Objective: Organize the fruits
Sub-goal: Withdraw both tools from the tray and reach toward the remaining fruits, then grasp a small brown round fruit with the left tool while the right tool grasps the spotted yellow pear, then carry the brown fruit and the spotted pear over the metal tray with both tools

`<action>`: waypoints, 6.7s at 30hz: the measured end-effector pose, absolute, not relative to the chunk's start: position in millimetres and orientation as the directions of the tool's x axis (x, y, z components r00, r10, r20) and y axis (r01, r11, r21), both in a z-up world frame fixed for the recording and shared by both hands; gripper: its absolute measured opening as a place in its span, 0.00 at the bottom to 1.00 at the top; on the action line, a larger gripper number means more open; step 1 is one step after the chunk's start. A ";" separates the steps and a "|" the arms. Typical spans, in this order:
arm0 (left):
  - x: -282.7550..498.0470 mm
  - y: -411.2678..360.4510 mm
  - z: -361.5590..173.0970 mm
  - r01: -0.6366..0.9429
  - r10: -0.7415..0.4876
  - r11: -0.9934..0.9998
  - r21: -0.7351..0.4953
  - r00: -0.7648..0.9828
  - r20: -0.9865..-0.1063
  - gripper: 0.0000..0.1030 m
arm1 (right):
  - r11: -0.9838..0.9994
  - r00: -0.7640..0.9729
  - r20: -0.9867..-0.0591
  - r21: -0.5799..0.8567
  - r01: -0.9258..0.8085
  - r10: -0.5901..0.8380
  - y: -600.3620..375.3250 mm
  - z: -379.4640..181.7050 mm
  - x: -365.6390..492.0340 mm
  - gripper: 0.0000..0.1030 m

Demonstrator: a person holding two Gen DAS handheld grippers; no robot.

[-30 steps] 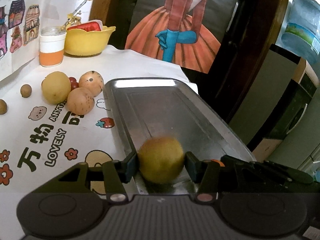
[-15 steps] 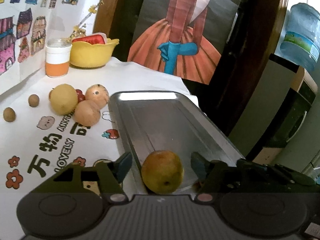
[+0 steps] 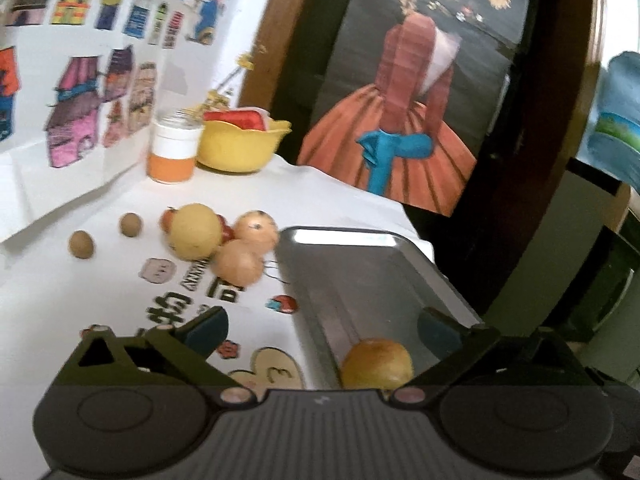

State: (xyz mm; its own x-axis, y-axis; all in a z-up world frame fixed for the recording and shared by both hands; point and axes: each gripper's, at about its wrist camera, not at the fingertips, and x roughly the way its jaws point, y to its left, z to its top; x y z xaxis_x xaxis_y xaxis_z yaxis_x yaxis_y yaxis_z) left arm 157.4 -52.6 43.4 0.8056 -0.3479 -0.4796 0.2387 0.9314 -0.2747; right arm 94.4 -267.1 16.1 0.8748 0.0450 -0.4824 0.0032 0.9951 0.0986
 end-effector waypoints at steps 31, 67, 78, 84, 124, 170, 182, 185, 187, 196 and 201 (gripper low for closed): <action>159.4 59.7 41.1 0.014 -0.110 0.982 -0.186 0.849 -0.518 0.99 | 0.936 0.802 -0.497 0.069 -0.345 0.333 -166.1 56.9 122.0 0.99; 255.0 67.8 7.4 -0.010 -0.027 0.998 -0.057 0.794 -0.607 0.99 | 0.879 0.589 -0.661 0.270 -0.393 0.466 -145.2 25.9 299.6 0.93; 274.5 67.3 1.8 -0.029 -0.002 0.999 -0.040 0.789 -0.614 0.93 | 0.894 0.545 -0.711 0.311 -0.322 0.444 -142.1 16.2 320.1 0.84; 277.7 71.0 0.6 -0.039 -0.004 0.998 -0.057 0.789 -0.615 0.86 | 0.909 0.526 -0.742 0.318 -0.269 0.415 -142.6 9.3 327.7 0.75; 258.7 40.3 2.0 0.062 -0.118 0.992 -0.110 0.765 -0.633 0.31 | 0.907 0.554 -0.719 0.343 -0.243 0.420 -152.4 8.0 298.4 0.46; 226.8 -76.8 23.4 0.260 -0.316 0.948 -0.182 0.738 -0.596 0.31 | 0.949 0.738 -0.603 0.260 -0.177 0.303 -277.5 35.2 215.0 0.46; 230.2 -101.2 18.8 0.281 -0.350 0.936 -0.211 0.707 -0.614 0.31 | 0.963 0.747 -0.613 0.226 -0.146 0.256 -297.9 20.3 203.1 0.46; 229.9 -104.8 17.0 0.285 -0.353 0.935 -0.211 0.702 -0.618 0.31 | 0.966 0.749 -0.616 0.214 -0.142 0.246 -300.0 16.1 200.7 0.46; 230.6 -107.0 15.7 0.286 -0.354 0.935 -0.211 0.697 -0.623 0.31 | 0.968 0.747 -0.619 0.210 -0.139 0.241 -301.0 13.3 199.3 0.46; 231.4 -112.7 12.5 0.293 -0.349 0.936 -0.196 0.685 -0.640 0.31 | 0.968 0.742 -0.626 0.209 -0.136 0.240 -302.3 5.5 195.1 0.46; 232.7 -115.5 11.1 0.297 -0.346 0.936 -0.190 0.678 -0.648 0.31 | 0.968 0.742 -0.626 0.210 -0.136 0.241 -302.4 4.4 194.2 0.46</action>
State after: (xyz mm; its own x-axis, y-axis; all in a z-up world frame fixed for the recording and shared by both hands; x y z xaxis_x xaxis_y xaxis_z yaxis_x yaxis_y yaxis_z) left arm 232.7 -115.5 11.1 0.6782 -0.3462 -0.6482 0.2966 0.9360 -0.1896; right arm 194.2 -302.4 4.4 0.7421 0.2405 -0.6256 -0.1365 0.9681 0.2103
